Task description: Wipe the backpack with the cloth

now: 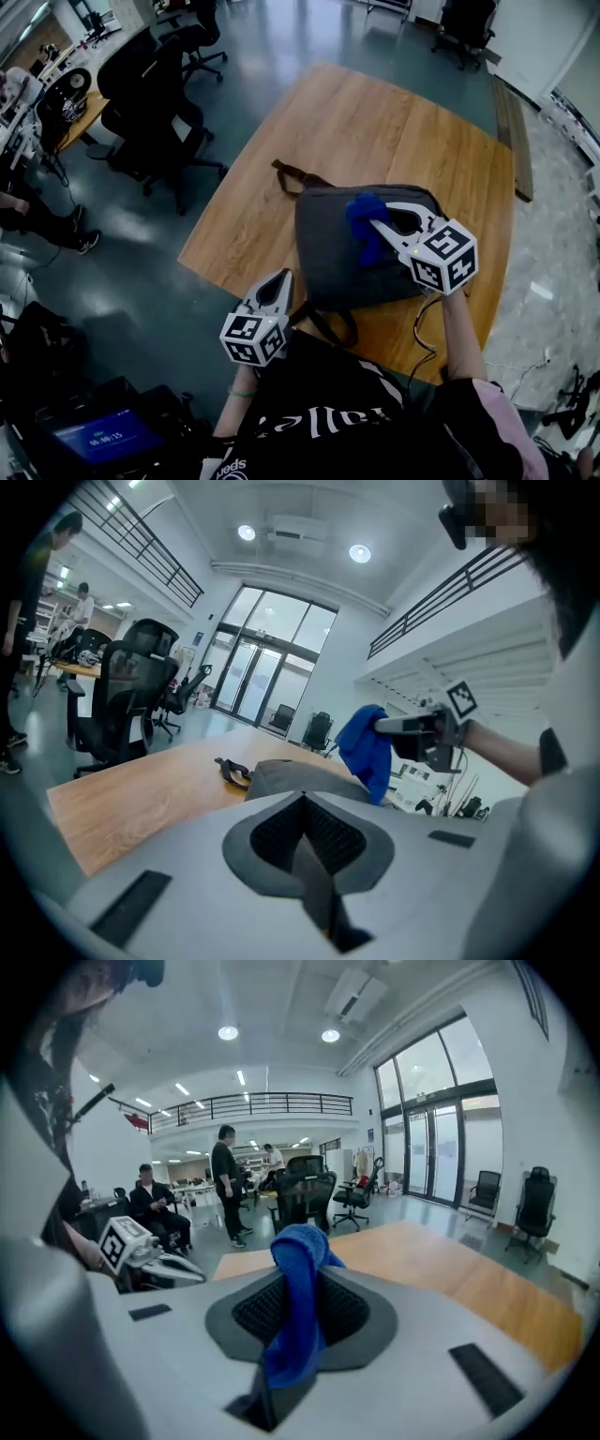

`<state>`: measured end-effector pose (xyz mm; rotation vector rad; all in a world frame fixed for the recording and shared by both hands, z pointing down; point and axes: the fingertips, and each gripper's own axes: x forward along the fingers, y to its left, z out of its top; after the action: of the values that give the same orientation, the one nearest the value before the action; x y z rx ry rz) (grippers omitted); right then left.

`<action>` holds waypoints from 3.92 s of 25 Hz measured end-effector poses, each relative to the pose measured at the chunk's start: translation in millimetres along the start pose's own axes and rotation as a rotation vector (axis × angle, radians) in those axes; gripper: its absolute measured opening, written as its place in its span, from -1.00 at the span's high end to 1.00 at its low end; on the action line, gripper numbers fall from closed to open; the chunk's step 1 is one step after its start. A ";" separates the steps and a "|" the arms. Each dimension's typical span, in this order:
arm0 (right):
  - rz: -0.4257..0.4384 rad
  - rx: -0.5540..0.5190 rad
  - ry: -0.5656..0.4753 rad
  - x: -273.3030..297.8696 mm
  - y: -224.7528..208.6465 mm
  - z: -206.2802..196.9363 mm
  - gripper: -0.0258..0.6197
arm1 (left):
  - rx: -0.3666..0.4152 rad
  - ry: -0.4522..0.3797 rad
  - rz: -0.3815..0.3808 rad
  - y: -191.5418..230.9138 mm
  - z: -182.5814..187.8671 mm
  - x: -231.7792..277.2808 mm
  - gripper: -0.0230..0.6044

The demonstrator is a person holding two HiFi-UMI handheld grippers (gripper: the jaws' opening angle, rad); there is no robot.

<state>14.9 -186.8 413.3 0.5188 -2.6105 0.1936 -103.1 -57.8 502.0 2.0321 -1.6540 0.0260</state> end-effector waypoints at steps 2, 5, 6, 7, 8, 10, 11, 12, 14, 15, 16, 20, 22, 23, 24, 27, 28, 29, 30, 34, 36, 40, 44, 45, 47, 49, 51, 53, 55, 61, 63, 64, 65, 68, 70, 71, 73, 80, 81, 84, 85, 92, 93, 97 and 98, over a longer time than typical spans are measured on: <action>-0.048 -0.018 0.024 14.5 -31.0 7.9 0.72 | 0.006 0.010 -0.008 -0.2 -1.9 1.5 0.94; -0.089 -0.005 0.071 39.6 -68.2 12.5 0.72 | 0.008 0.015 -0.013 -1.6 -4.1 1.8 0.94; -0.097 0.007 0.091 48.1 -77.5 11.0 0.72 | 0.008 0.015 -0.015 -3.3 -4.3 1.9 0.94; -0.103 0.018 0.114 56.6 -84.7 8.0 0.72 | 0.008 0.014 -0.016 -5.4 -4.2 2.1 0.94; -0.107 0.025 0.141 64.7 -89.5 3.3 0.72 | 0.008 0.014 -0.018 -7.5 -4.0 2.4 0.94; -0.106 0.028 0.204 79.1 -92.8 -10.5 0.72 | 0.005 0.014 -0.022 -10.3 -4.0 3.2 0.94; -0.104 0.033 0.231 85.9 -92.3 -18.3 0.72 | 0.004 0.016 -0.024 -9.6 -4.1 4.1 0.94; -0.101 0.045 0.251 92.9 -91.4 -25.5 0.71 | 0.002 0.019 -0.027 -6.9 -3.8 5.9 0.94; -0.094 0.079 0.264 105.6 -88.3 -35.9 0.72 | 0.002 0.021 -0.035 3.0 -2.2 11.8 0.94; -0.089 0.092 0.262 109.2 -85.7 -39.0 0.72 | 0.002 0.022 -0.040 7.8 -1.2 15.0 0.94; -0.084 0.099 0.255 109.6 -82.2 -41.1 0.71 | 0.003 0.022 -0.045 11.1 -0.3 17.7 0.94; -0.063 0.102 0.215 89.7 -60.0 -49.5 0.71 | 0.006 0.021 -0.054 13.0 -1.7 24.4 0.94; -0.053 0.116 0.184 74.5 -44.4 -54.4 0.72 | 0.009 0.023 -0.059 11.1 -3.2 26.8 0.94; -0.049 0.126 0.167 66.1 -35.1 -55.7 0.72 | 0.010 0.025 -0.063 9.8 -2.7 27.1 0.94; -0.045 0.140 0.150 57.4 -25.3 -56.9 0.71 | 0.011 0.026 -0.067 8.3 -1.8 27.2 0.94; -0.039 0.192 0.098 33.2 4.8 -64.1 0.71 | 0.015 0.029 -0.081 3.4 -0.2 28.9 0.94; -0.037 0.210 0.086 25.7 14.8 -68.2 0.71 | 0.016 0.030 -0.086 1.3 0.0 29.8 0.94; -0.038 0.227 0.078 18.3 24.5 -73.1 0.72 | 0.018 0.031 -0.093 -1.3 0.2 30.6 0.94; -0.040 0.242 0.073 10.8 33.8 -78.7 0.72 | 0.019 0.031 -0.099 -4.1 0.6 31.2 0.94; -0.060 0.304 0.080 -16.9 68.5 -104.5 0.72 | 0.028 0.036 -0.124 -14.9 1.8 32.4 0.94; -0.071 0.340 0.090 -27.3 82.5 -118.7 0.71 | 0.033 0.041 -0.136 -18.7 0.8 35.0 0.94; -0.083 0.393 0.128 -41.4 101.1 -145.5 0.72 | 0.041 0.051 -0.155 -26.2 -1.6 40.2 0.94; -0.097 0.407 0.113 -54.1 95.5 -139.6 0.72 | 0.049 0.058 -0.167 -33.9 0.1 42.7 0.94; -0.105 0.398 0.094 -57.9 88.8 -131.2 0.71 | 0.051 0.058 -0.170 -35.3 1.0 43.2 0.94; -0.124 0.372 0.050 -65.7 71.5 -110.5 0.72 | 0.054 0.057 -0.173 -37.2 2.5 44.1 0.94; -0.144 0.339 0.008 -72.6 50.6 -88.7 0.71 | 0.055 0.056 -0.173 -37.4 3.4 44.8 0.94; -0.166 0.293 -0.017 -76.9 26.3 -69.2 0.71 | 0.054 0.057 -0.169 -36.4 3.8 45.0 0.94; -0.196 0.236 -0.018 -77.0 -2.9 -53.2 0.71 | 0.053 0.058 -0.166 -35.7 4.9 45.3 0.94; -0.234 0.181 -0.002 -71.6 -36.2 -41.0 0.72 | 0.052 0.057 -0.164 -35.8 6.5 46.1 0.94; -0.334 0.123 0.096 -29.2 -128.8 -33.0 0.71 | 0.055 0.060 -0.167 -39.4 7.3 47.9 0.94; -0.340 0.127 0.147 -9.9 -150.0 -40.6 0.72 | 0.054 0.060 -0.167 -39.1 6.6 47.9 0.94; -0.337 0.135 0.174 0.0 -157.3 -46.6 0.71 | 0.054 0.061 -0.165 -38.5 5.8 47.8 0.94; -0.331 0.143 0.201 9.3 -162.2 -53.9 0.71 | 0.054 0.063 -0.164 -38.0 4.7 47.7 0.94; -0.313 0.159 0.270 27.2 -163.5 -77.8 0.72 | 0.049 0.063 -0.161 -36.4 1.9 46.2 0.94; -0.294 0.174 0.278 31.3 -156.1 -88.1 0.72 | 0.045 0.059 -0.157 -34.4 1.2 45.5 0.94; -0.283 0.184 0.270 31.6 -150.7 -90.1 0.72 | 0.045 0.058 -0.155 -33.1 1.2 45.2 0.94; -0.263 0.199 0.248 28.7 -138.4 -91.3 0.71 | 0.044 0.056 -0.152 -30.3 1.3 44.5 0.94; -0.243 0.241 0.154 -11.6 -87.5 -97.7 0.71 | 0.043 0.048 -0.159 -31.9 4.1 44.3 0.94; -0.242 0.254 0.138 -19.0 -77.9 -99.5 0.72 | 0.044 0.048 -0.164 -33.6 4.5 44.6 0.94; -0.251 0.287 0.104 -40.8 -47.5 -109.4 0.71 | 0.049 0.052 -0.182 -39.5 4.2 45.1 0.94; -0.258 0.296 0.100 -47.9 -37.3 -114.1 0.71 | 0.051 0.054 -0.188 -41.7 3.8 45.2 0.94; -0.289 0.380 0.127 -91.4 28.9 -156.4 0.71 | 0.059 0.071 -0.223 -56.6 0.5 45.4 0.94; -0.291 0.397 0.132 -95.5 35.0 -162.3 0.71 | 0.060 0.074 -0.226 -58.6 0.0 45.7 0.94; -0.294 0.443 0.138 -103.9 44.2 -174.4 0.72 | 0.065 0.080 -0.234 -63.9 -0.2 46.7 0.94; -0.298 0.446 0.128 -105.4 41.9 -171.7 0.71 | 0.067 0.079 -0.235 -64.3 0.4 47.0 0.94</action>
<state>156.8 -75.7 512.8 1.0019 -2.3284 0.6923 -32.0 -92.7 493.0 2.2339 -1.3752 0.0799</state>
